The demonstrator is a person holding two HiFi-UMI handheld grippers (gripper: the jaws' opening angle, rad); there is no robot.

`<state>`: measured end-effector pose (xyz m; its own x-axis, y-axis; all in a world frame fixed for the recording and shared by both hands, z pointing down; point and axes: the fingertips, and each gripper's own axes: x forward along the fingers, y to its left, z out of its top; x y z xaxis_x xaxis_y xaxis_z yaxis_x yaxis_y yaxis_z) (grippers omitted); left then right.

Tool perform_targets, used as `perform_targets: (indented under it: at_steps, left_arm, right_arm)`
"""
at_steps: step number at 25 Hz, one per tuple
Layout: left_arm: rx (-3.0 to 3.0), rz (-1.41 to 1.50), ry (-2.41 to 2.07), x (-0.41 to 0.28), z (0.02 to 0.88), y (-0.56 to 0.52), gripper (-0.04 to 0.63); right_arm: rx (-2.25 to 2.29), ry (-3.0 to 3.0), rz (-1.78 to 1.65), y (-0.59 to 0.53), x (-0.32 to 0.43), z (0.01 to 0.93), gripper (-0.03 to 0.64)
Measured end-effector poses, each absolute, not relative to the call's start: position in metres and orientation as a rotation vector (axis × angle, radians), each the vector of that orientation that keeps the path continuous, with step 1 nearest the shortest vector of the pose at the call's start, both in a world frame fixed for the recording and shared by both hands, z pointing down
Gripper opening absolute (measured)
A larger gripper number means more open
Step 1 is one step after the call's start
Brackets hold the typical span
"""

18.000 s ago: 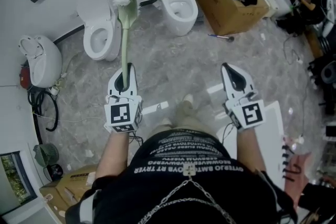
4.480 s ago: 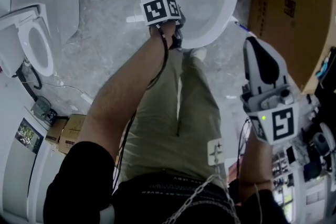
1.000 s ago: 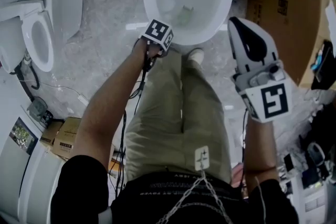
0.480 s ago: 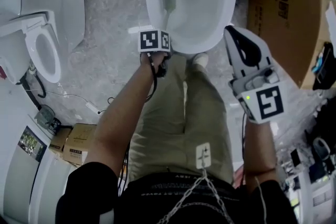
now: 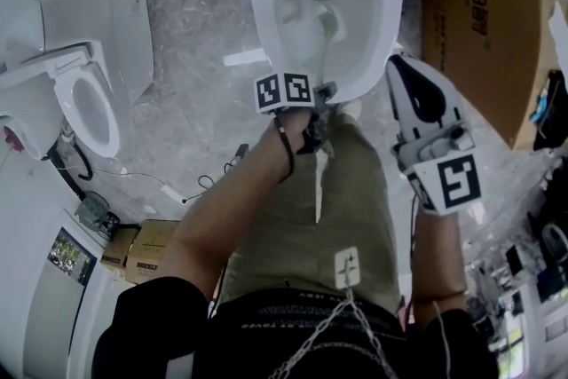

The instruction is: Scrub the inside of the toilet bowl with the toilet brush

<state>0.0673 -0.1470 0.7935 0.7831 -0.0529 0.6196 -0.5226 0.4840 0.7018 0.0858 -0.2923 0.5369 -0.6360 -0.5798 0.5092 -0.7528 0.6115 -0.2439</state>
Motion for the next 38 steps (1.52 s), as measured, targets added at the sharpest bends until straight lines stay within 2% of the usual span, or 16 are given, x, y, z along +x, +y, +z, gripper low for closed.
perform_targets:
  at_steps: [5,17,22,38]
  left_arm:
    - [0.919,0.148,-0.6,0.092,0.801,-0.154,0.002]
    - [0.798,0.272,-0.793,0.056,0.856,-0.142,0.002]
    - [0.808,0.284,-0.861,0.051,0.871,-0.15,0.002]
    - [0.93,0.426,-1.014,0.047,0.892,-0.228,0.002]
  right_arm:
    - [1.112,-2.454,0.652,-0.293,0.08,0.534,0.003]
    - [0.976,-2.52,0.727,-0.301,0.08,0.568,0.003]
    - [0.831,-2.589,0.674,-0.306,0.068,0.552,0.005]
    - [0.79,-2.565,0.688,-0.318,0.151,0.55,0.003]
